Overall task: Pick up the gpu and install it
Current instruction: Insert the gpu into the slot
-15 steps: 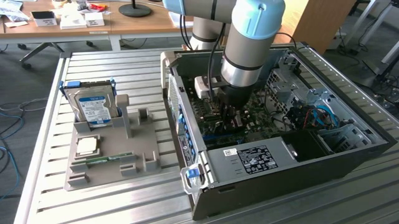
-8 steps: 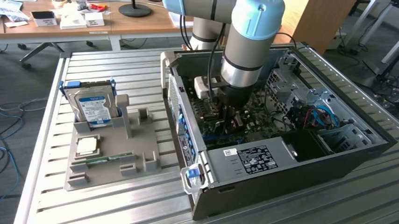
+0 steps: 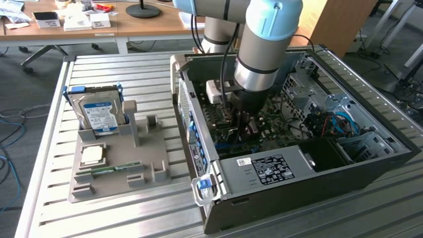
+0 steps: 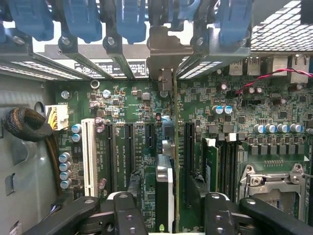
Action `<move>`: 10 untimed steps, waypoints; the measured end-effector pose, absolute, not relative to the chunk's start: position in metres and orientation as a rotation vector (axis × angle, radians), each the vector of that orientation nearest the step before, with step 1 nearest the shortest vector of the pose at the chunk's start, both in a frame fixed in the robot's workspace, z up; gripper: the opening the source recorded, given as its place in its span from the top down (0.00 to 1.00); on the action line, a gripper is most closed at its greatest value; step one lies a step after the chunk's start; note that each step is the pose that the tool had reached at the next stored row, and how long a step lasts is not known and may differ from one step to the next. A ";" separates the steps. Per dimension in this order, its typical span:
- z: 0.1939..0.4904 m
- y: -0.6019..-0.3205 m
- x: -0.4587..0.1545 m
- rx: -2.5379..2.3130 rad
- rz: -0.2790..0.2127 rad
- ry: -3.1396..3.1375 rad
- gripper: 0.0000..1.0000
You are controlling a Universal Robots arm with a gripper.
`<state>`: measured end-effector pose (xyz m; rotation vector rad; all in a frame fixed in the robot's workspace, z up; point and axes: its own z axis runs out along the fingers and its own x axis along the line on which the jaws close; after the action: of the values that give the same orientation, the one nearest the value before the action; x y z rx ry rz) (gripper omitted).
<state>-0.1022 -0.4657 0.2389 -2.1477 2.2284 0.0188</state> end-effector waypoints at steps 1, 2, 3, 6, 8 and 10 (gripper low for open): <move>0.240 -0.466 -0.102 -2.148 0.018 2.229 0.48; 0.242 -0.466 -0.102 -2.148 0.018 2.229 0.48; 0.243 -0.466 -0.102 -2.148 0.018 2.229 0.48; 0.247 -0.465 -0.102 -2.148 0.017 2.229 0.48; 0.249 -0.465 -0.102 -2.148 0.017 2.229 0.48; 0.249 -0.465 -0.102 -2.148 0.017 2.229 0.48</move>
<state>-0.1023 -0.4654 0.2487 -2.1480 2.2289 0.0174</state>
